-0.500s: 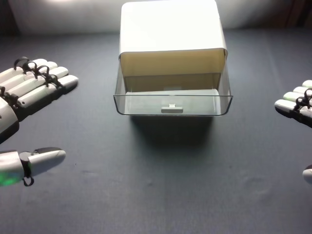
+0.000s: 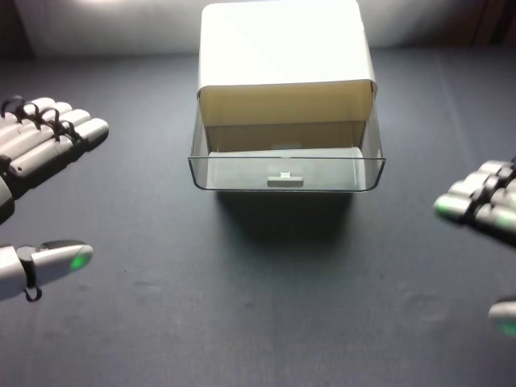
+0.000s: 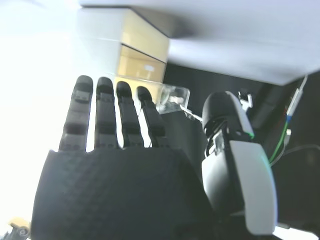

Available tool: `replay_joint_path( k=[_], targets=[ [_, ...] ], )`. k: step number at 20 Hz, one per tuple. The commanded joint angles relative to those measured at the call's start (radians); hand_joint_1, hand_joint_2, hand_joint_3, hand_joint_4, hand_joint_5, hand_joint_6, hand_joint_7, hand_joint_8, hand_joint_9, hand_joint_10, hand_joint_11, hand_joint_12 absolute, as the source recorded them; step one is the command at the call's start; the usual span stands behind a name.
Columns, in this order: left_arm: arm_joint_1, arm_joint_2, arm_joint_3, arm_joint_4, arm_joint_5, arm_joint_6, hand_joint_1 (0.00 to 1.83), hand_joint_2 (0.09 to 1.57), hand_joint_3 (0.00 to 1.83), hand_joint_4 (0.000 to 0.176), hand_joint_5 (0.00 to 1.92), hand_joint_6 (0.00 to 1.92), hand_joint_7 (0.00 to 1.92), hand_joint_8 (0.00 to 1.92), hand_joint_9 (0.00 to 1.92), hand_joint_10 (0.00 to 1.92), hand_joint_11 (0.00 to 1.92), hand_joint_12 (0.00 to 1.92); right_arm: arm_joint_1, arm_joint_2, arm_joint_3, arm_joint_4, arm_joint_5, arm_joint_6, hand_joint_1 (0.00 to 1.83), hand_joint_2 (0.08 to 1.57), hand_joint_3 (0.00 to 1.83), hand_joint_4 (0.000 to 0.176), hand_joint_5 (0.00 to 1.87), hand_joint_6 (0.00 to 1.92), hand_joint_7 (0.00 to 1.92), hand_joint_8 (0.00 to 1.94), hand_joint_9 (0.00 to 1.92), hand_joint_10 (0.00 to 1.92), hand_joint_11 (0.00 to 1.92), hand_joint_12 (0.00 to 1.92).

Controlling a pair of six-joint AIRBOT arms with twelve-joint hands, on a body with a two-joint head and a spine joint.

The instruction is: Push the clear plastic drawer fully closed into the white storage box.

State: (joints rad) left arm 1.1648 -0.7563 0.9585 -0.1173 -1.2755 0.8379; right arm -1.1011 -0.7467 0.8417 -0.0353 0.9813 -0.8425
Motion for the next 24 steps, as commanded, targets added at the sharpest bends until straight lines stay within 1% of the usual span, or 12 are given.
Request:
replay_joint_path(
  k=[1, 3, 5, 7, 10, 11, 12, 15, 17, 20, 21, 24],
  targets=[
    [-0.002, 0.009, -0.003, -0.021, -0.137, 0.001, 0.27, 1.29, 0.01, 0.0, 0.0, 0.0, 0.0, 0.0, 0.0, 0.0, 0.0, 0.0, 0.007, -0.006, 0.003, -0.018, 0.096, 0.031, 0.07, 1.35, 0.01, 0.0, 0.0, 0.0, 0.0, 0.0, 0.0, 0.0, 0.0, 0.0],
    [0.0, 0.012, -0.004, -0.028, -0.145, 0.004, 0.26, 1.35, 0.03, 0.001, 0.0, 0.0, 0.0, 0.0, 0.0, 0.0, 0.0, 0.0, 0.011, -0.024, 0.006, -0.064, 0.096, 0.076, 0.1, 1.35, 0.01, 0.0, 0.0, 0.0, 0.0, 0.0, 0.0, 0.0, 0.0, 0.0],
    [0.0, 0.012, -0.004, -0.029, -0.146, 0.005, 0.32, 1.39, 0.02, 0.001, 0.0, 0.0, 0.0, 0.0, 0.0, 0.0, 0.0, 0.0, 0.012, -0.027, 0.007, -0.07, 0.095, 0.085, 0.01, 1.38, 0.01, 0.0, 0.0, 0.0, 0.0, 0.0, 0.0, 0.0, 0.0, 0.0],
    [0.002, 0.015, -0.007, -0.038, -0.153, 0.01, 0.36, 1.43, 0.02, 0.001, 0.0, 0.0, 0.0, 0.0, 0.0, 0.0, 0.0, 0.0, 0.03, -0.059, 0.019, -0.124, 0.083, 0.139, 0.2, 1.37, 0.0, 0.0, 0.0, 0.0, 0.0, 0.0, 0.0, 0.0, 0.0, 0.0],
    [0.028, 0.024, -0.014, -0.071, -0.188, 0.02, 0.45, 1.48, 0.02, 0.003, 0.0, 0.0, 0.0, 0.0, 0.0, 0.0, 0.0, 0.0, 0.111, -0.163, 0.076, -0.232, 0.019, 0.234, 0.18, 1.42, 0.01, 0.0, 0.0, 0.0, 0.0, 0.0, 0.0, 0.0, 0.0, 0.0],
    [0.041, 0.027, -0.016, -0.082, -0.202, 0.02, 0.5, 1.5, 0.02, 0.0, 0.0, 0.0, 0.0, 0.0, 0.0, 0.0, 0.0, 0.0, 0.14, -0.195, 0.094, -0.261, -0.001, 0.256, 0.18, 1.43, 0.01, 0.0, 0.0, 0.0, 0.0, 0.0, 0.0, 0.0, 0.0, 0.0],
    [0.049, 0.031, -0.019, -0.091, -0.214, 0.023, 0.52, 1.51, 0.02, 0.0, 0.0, 0.0, 0.0, 0.0, 0.0, 0.0, 0.0, 0.0, 0.174, -0.234, 0.115, -0.297, -0.023, 0.279, 0.12, 1.45, 0.02, 0.0, 0.0, 0.0, 0.0, 0.0, 0.0, 0.0, 0.0, 0.0],
    [0.051, 0.033, -0.02, -0.098, -0.219, 0.028, 0.55, 1.55, 0.01, 0.0, 0.0, 0.0, 0.0, 0.0, 0.0, 0.0, 0.0, 0.0, 0.22, -0.294, 0.146, -0.338, -0.049, 0.302, 0.11, 1.48, 0.02, 0.0, 0.0, 0.0, 0.0, 0.0, 0.0, 0.0, 0.0, 0.0],
    [0.051, 0.034, -0.02, -0.106, -0.223, 0.03, 0.66, 1.56, 0.0, 0.0, 0.0, 0.0, 0.0, 0.0, 0.0, 0.0, 0.0, 0.0, 0.247, -0.326, 0.162, -0.354, -0.065, 0.303, 0.17, 1.47, 0.01, 0.0, 0.0, 0.0, 0.0, 0.0, 0.0, 0.0, 0.0, 0.0],
    [0.052, 0.035, -0.021, -0.109, -0.226, 0.032, 0.75, 1.56, 0.0, 0.0, 0.0, 0.0, 0.0, 0.0, 0.0, 0.0, 0.0, 0.0, 0.27, -0.353, 0.179, -0.358, -0.075, 0.303, 0.23, 1.45, 0.0, 0.0, 0.0, 0.0, 0.0, 0.0, 0.0, 0.0, 0.0, 0.0],
    [0.053, 0.035, -0.021, -0.11, -0.227, 0.033, 0.76, 1.56, 0.0, 0.003, 0.0, 0.0, 0.0, 0.0, 0.0, 0.0, 0.0, 0.0, 0.279, -0.36, 0.187, -0.358, -0.078, 0.303, 0.21, 1.44, 0.0, 0.0, 0.0, 0.0, 0.0, 0.0, 0.0, 0.0, 0.0, 0.0],
    [0.054, 0.035, -0.022, -0.112, -0.229, 0.034, 0.82, 1.55, 0.0, 0.0, 0.0, 0.0, 0.0, 0.0, 0.0, 0.0, 0.0, 0.0, 0.316, -0.382, 0.209, -0.358, -0.09, 0.292, 0.18, 1.45, 0.0, 0.0, 0.0, 0.0, 0.0, 0.0, 0.0, 0.0, 0.0, 0.0]
  ],
)
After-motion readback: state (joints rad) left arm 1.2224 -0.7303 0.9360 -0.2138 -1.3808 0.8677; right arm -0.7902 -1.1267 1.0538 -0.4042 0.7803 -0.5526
